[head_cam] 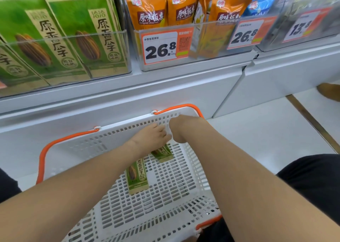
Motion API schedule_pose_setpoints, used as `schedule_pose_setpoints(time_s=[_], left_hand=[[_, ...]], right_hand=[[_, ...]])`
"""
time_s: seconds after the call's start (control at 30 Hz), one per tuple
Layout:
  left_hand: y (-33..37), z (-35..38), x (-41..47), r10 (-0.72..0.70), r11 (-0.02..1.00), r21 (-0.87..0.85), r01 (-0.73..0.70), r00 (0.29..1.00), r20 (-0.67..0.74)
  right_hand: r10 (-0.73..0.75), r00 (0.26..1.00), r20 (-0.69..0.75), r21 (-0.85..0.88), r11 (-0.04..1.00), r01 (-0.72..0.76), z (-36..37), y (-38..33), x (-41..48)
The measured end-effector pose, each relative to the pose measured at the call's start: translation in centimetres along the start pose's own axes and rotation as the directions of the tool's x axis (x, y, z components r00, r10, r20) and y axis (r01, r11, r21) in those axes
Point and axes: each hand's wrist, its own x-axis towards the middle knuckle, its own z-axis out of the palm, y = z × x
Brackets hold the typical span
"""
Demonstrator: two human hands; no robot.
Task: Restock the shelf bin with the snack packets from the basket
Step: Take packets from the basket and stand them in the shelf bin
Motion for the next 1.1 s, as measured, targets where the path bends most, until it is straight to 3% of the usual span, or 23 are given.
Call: schedule_pose_setpoints(time_s=[0.13,0.3,0.43,0.53,0.6,0.67,0.73,0.83,0.93,1.03,1.1], left_hand=[[-1.2,-3.2,-2.2,-0.256,0.925,-0.298,0.234,0.966,-0.034],[-2.0,-5.9,-6.1,-0.511,0.538,-0.742,0.400,0.855,0.090],[-2.5,-7.4,-9.5,-0.636,0.304,-0.886,0.351,0.767,0.086],[-3.5,-8.2,-12.4,-0.800,0.106,-0.957,0.268,0.595,0.078],[-4.0,-8.9,-14.0,-0.868,0.034,-0.984,0.175,0.492,0.058],[-4.0,-10.2,-15.2,-0.903,-0.028,-0.996,0.081,0.425,0.060],[-3.7,-11.9,-15.8,-0.929,-0.105,-0.994,-0.026,0.359,0.088],[-3.6,-14.8,-16.4,-0.963,-0.112,-0.988,-0.103,0.257,0.082],[-4.6,-16.9,-17.1,-0.979,-0.083,-0.980,-0.180,0.196,0.047],[-6.3,-17.8,-17.7,-0.990,0.039,-0.978,-0.204,0.122,-0.065],[-7.9,-18.1,-18.0,-0.989,0.142,-0.981,-0.134,0.033,-0.147]], right_hand=[[-0.045,0.996,-0.072,0.014,0.999,0.046,-0.2,0.0,-0.8],[-0.125,0.980,-0.158,0.085,0.987,0.139,-0.5,-0.7,-2.3],[-0.214,0.926,-0.311,0.212,0.934,0.287,-0.8,-2.0,-3.5],[-0.188,0.890,-0.415,0.330,0.881,0.340,-1.5,-2.5,-4.9],[-0.114,0.851,-0.513,0.468,0.794,0.389,-2.0,-2.6,-5.8],[-0.027,0.770,-0.637,0.523,0.719,0.458,-2.4,-2.8,-6.7],[0.055,0.660,-0.749,0.493,0.711,0.500,-2.6,-3.4,-7.4],[0.141,0.477,-0.867,0.421,0.719,0.552,-2.8,-4.4,-8.4],[0.253,0.367,-0.895,0.439,0.642,0.628,-3.5,-5.5,-9.5],[0.354,0.324,-0.877,0.475,0.538,0.696,-4.5,-6.7,-10.5],[0.353,0.354,-0.866,0.490,0.459,0.741,-5.4,-7.3,-10.8]])
